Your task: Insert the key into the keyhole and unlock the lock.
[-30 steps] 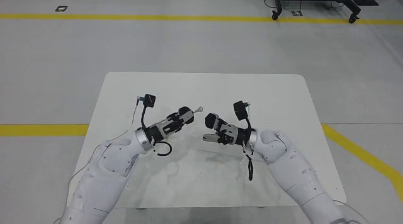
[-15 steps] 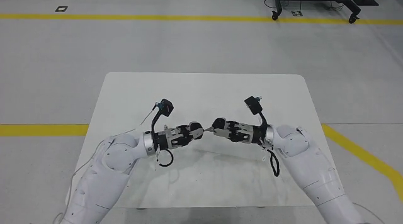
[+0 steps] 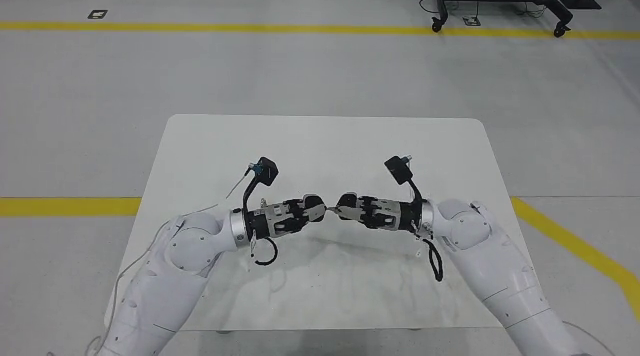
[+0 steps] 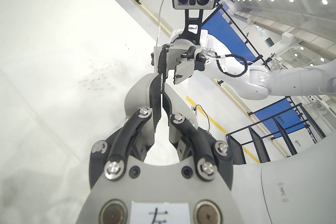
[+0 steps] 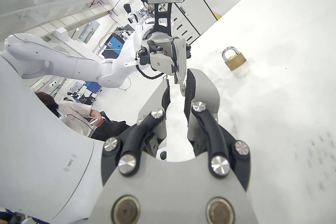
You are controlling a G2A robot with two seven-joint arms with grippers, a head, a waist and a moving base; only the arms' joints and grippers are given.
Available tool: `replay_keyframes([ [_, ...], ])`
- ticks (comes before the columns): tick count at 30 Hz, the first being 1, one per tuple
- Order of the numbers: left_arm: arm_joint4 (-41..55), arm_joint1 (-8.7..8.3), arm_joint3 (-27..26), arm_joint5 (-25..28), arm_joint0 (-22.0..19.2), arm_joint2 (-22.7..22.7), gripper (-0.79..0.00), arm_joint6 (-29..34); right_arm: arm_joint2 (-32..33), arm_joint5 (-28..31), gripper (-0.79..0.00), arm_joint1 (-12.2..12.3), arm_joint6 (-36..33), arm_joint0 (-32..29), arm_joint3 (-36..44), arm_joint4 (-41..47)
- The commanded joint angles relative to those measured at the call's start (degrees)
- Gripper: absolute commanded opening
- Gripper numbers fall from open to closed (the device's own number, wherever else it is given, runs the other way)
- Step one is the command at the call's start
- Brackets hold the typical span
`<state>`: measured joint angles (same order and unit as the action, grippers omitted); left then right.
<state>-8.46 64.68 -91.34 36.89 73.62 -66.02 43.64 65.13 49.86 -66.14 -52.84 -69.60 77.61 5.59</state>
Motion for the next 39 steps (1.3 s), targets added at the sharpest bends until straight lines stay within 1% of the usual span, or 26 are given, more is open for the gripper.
replay_keyframes([
  [1, -0.07, -0.05, 0.03, 0.13, -0.03, 0.08, -0.785, -0.31, -0.24, -0.20, -0.508, 0.05, 0.40, 0.12, -0.21, -0.17],
  [9, -0.60, -0.24, -0.09, 0.12, -0.06, 0.46, -0.785, -1.38, -1.64, -0.10, -0.557, 0.22, 1.03, 0.52, -0.59, 0.64],
  [10, -0.66, -0.26, -0.13, 0.13, -0.08, 0.51, -0.785, -1.49, -1.84, -0.08, -0.588, 0.23, 1.11, 0.56, -0.62, 0.95],
  [11, -0.70, -0.28, -0.13, 0.12, -0.09, 0.57, -0.785, -1.58, -2.00, -0.07, -0.665, 0.25, 1.14, 0.64, -0.67, 1.13],
  [13, -0.39, -0.29, -0.17, 0.15, -0.07, 0.69, -0.785, -2.07, -2.19, -0.18, -0.770, 0.30, 1.28, 0.88, -0.93, 0.88],
  [14, -0.41, -0.31, -0.18, 0.11, -0.09, 0.76, -0.785, -2.20, -2.29, -0.20, -0.785, 0.32, 1.51, 0.96, -0.95, 0.71],
  [19, -0.79, -0.36, -0.42, -0.10, -0.29, 1.40, -0.785, -2.29, -2.42, 0.74, -0.785, 0.48, 2.40, 1.07, -1.17, 1.95],
  [20, -0.56, -0.36, -0.34, -0.17, -0.30, 1.53, -0.459, -2.33, -2.54, 1.01, -0.785, 0.52, 2.32, 1.04, -1.13, 2.26],
  [21, -0.25, -0.37, -0.34, -0.08, -0.38, 1.59, 0.000, -2.38, -2.66, 1.26, -0.785, 0.57, 2.16, 1.02, -1.13, 2.58],
  [25, 0.41, -0.53, -0.08, 0.35, -0.61, 1.28, 0.000, -2.36, -2.41, 1.99, -0.785, 0.84, 2.27, 1.02, -1.81, 3.38],
  [29, -0.07, -0.79, 0.06, 0.15, -0.20, -0.11, 0.000, -4.11, -1.05, 2.71, -0.785, 1.31, 2.98, 0.87, -2.90, 3.51],
  [32, -0.07, -0.79, 0.06, 0.15, -0.20, -0.11, 0.000, -4.11, 1.45, 3.52, -0.785, 1.98, 3.81, 0.60, -4.03, 3.27],
  [35, -0.07, -0.79, 0.06, 0.15, -0.20, -0.11, 0.000, -4.11, 5.75, 5.10, -0.785, 2.88, 6.44, -0.05, -4.89, 0.48],
  [39, -0.07, -0.79, 0.06, 0.15, -0.20, -0.11, 0.000, -4.11, 6.08, 5.35, -0.785, 2.95, 6.76, -0.26, -4.85, 0.60],
])
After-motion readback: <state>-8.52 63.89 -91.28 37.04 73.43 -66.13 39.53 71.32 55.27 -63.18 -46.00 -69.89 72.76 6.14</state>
